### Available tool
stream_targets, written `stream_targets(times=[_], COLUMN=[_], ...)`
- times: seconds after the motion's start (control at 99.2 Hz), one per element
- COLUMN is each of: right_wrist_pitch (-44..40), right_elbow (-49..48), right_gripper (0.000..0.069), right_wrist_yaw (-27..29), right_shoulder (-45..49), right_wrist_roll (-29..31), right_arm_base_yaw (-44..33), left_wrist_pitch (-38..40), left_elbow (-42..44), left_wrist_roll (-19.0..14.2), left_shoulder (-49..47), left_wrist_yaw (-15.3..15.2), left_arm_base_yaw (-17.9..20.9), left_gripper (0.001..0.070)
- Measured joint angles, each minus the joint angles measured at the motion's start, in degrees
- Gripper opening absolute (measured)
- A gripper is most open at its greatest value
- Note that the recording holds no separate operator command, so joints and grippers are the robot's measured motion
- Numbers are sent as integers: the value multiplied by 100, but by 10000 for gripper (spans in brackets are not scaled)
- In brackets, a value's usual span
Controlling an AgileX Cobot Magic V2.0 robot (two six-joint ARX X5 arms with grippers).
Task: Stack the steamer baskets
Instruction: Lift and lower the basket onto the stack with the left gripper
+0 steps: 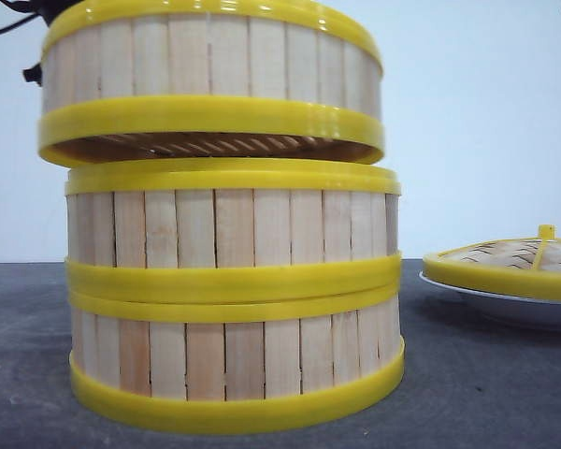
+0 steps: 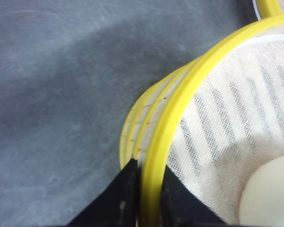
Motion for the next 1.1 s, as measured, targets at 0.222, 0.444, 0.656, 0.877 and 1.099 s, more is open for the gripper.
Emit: stream_targets(times=[0.222,0.444,0.656,0.877,1.099], right_wrist_pitch=[0,0,0,0,0], right_elbow=[0,0,0,0,0], right_gripper=[488,488,488,488,488], right_wrist_yaw=[2,2,0,2,0], right_shoulder=[0,0,0,0,0], right_wrist_roll=[-11,-11,-11,-11,-11], right_arm_base_yaw=[0,0,0,0,0], left_wrist_pitch=[81,144,146,151,157], left_elbow=[0,2,4,4,4], left_wrist_roll=[0,-11,-13,-17,-15], left_shoulder=[103,232,232,232,232], left_wrist_yaw=[2,0,0,0,-7], left_arm_base_yaw=[-77,-74,-77,-79,-105], left_gripper=[24,24,24,26,26])
